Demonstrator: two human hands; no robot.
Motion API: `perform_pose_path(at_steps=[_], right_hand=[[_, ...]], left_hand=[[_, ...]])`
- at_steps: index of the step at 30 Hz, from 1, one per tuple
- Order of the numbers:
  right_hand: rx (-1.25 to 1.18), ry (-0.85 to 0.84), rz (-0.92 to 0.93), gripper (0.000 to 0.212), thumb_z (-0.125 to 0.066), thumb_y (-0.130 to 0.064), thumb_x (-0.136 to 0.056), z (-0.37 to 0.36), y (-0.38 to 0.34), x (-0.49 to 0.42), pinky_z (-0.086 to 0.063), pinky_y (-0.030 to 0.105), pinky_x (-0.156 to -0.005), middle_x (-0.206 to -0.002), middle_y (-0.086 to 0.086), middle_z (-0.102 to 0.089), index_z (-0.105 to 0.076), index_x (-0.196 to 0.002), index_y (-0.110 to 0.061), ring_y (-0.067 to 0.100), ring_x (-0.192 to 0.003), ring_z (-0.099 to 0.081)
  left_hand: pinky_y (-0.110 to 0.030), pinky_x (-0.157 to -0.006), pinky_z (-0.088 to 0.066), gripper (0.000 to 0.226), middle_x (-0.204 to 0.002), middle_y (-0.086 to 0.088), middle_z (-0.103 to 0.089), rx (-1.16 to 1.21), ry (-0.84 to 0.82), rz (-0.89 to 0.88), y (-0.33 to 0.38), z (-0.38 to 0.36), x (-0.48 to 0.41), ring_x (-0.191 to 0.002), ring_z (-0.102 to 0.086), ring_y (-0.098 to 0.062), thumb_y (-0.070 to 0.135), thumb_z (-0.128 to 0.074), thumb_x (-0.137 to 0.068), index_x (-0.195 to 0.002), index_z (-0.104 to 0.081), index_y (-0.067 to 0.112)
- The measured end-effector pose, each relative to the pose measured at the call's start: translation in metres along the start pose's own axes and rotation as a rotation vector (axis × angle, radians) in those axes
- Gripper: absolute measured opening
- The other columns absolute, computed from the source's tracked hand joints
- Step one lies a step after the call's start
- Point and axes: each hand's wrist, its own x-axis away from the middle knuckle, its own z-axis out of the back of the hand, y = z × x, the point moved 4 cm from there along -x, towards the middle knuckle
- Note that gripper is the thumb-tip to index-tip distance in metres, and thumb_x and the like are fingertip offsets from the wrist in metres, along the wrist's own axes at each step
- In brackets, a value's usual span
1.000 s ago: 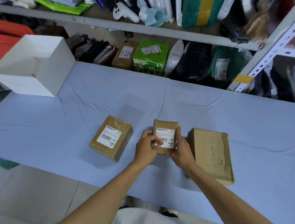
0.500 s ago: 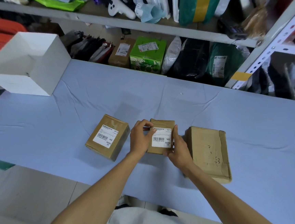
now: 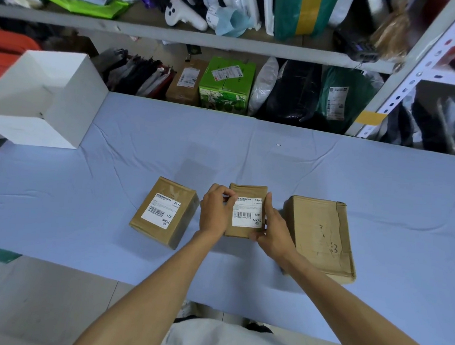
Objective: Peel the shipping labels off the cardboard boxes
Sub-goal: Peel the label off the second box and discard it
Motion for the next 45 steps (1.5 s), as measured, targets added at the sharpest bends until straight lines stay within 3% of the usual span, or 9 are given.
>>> perform_pose_path(at_steps=[5, 10, 16, 22, 27, 34, 37, 41, 45], right_hand=[[0.022, -0.005, -0.003, 0.112, -0.065, -0.003, -0.079, 0.000, 0.001, -0.001, -0.048, 0.033, -0.088, -0.130, 0.012, -0.047, 0.022, -0.148, -0.020, 0.022, -0.107, -0.049], [0.022, -0.010, -0.001, 0.113, -0.064, -0.004, -0.078, -0.001, 0.001, -0.001, -0.048, 0.037, -0.092, -0.135, 0.011, -0.045, 0.024, -0.147, -0.022, 0.023, -0.113, -0.050], [0.008, 0.009, -0.010, 0.115, -0.065, -0.004, -0.078, -0.001, 0.002, 0.000, -0.049, 0.037, -0.092, -0.133, 0.011, -0.045, 0.024, -0.147, -0.023, 0.022, -0.113, -0.050], [0.010, 0.016, -0.010, 0.115, -0.066, -0.004, -0.078, -0.002, 0.002, 0.000, -0.048, 0.032, -0.091, -0.132, 0.011, -0.047, 0.024, -0.147, -0.023, 0.021, -0.111, -0.050], [0.003, 0.037, -0.027, 0.114, -0.066, -0.003, -0.077, -0.003, 0.003, 0.002, -0.048, 0.033, -0.090, -0.128, 0.011, -0.047, 0.021, -0.148, -0.024, 0.023, -0.109, -0.052], [0.004, 0.038, -0.028, 0.112, -0.067, -0.003, -0.077, -0.003, 0.003, -0.001, -0.046, 0.029, -0.087, -0.127, 0.013, -0.046, 0.017, -0.150, -0.020, 0.024, -0.111, -0.051], [0.009, 0.029, -0.025, 0.112, -0.067, -0.003, -0.078, -0.002, 0.003, -0.001, -0.046, 0.026, -0.085, -0.127, 0.012, -0.047, 0.018, -0.149, -0.020, 0.023, -0.109, -0.052], [0.001, 0.024, -0.020, 0.113, -0.067, -0.003, -0.078, -0.002, 0.003, -0.001, -0.049, 0.031, -0.088, -0.128, 0.011, -0.047, 0.019, -0.149, -0.021, 0.021, -0.109, -0.051], [-0.023, 0.024, -0.022, 0.111, -0.066, -0.003, -0.078, -0.002, 0.003, -0.002, -0.050, 0.035, -0.090, -0.129, 0.011, -0.048, 0.017, -0.150, -0.021, 0.022, -0.110, -0.051]], left_hand=[[-0.037, -0.082, -0.050, 0.009, -0.101, -0.004, -0.057, -0.123, -0.036, 0.002, 0.000, -0.005, -0.001, -0.089, -0.062, -0.021, 0.014, -0.058, -0.092, -0.087, -0.063, 0.008], [-0.029, -0.073, -0.043, 0.013, -0.103, -0.003, -0.052, -0.223, -0.068, -0.013, 0.002, -0.007, 0.000, -0.085, -0.060, -0.023, 0.011, -0.051, -0.092, -0.083, -0.060, 0.011], [-0.042, -0.081, -0.053, 0.003, -0.100, -0.006, -0.058, -0.058, -0.014, -0.049, -0.003, -0.004, 0.007, -0.091, -0.062, -0.022, 0.009, -0.058, -0.091, -0.089, -0.060, 0.007], [-0.031, -0.087, -0.055, 0.020, -0.109, -0.005, -0.065, 0.082, -0.027, -0.045, -0.005, -0.001, 0.016, -0.100, -0.065, -0.018, 0.005, -0.064, -0.088, -0.107, -0.065, 0.008], [-0.010, -0.084, -0.049, 0.021, -0.115, -0.002, -0.065, 0.146, 0.016, -0.042, -0.007, -0.002, 0.024, -0.102, -0.063, -0.012, 0.004, -0.065, -0.087, -0.108, -0.070, 0.005], [-0.028, -0.092, -0.052, 0.015, -0.120, -0.007, -0.065, 0.180, 0.038, -0.026, -0.007, -0.004, 0.025, -0.105, -0.061, -0.010, 0.001, -0.064, -0.086, -0.099, -0.073, 0.003], [-0.027, -0.089, -0.053, 0.014, -0.117, -0.005, -0.066, 0.196, 0.039, -0.026, -0.008, -0.006, 0.024, -0.105, -0.063, -0.013, 0.000, -0.064, -0.086, -0.096, -0.072, 0.003], [-0.019, -0.087, -0.054, 0.023, -0.116, 0.003, -0.065, 0.259, 0.038, 0.009, -0.012, -0.009, 0.027, -0.105, -0.065, -0.013, 0.005, -0.063, -0.089, -0.112, -0.066, 0.008], [-0.027, -0.086, -0.056, 0.022, -0.120, 0.009, -0.060, 0.252, 0.047, 0.024, -0.014, -0.011, 0.030, -0.107, -0.063, -0.014, 0.008, -0.061, -0.091, -0.113, -0.065, 0.008]])
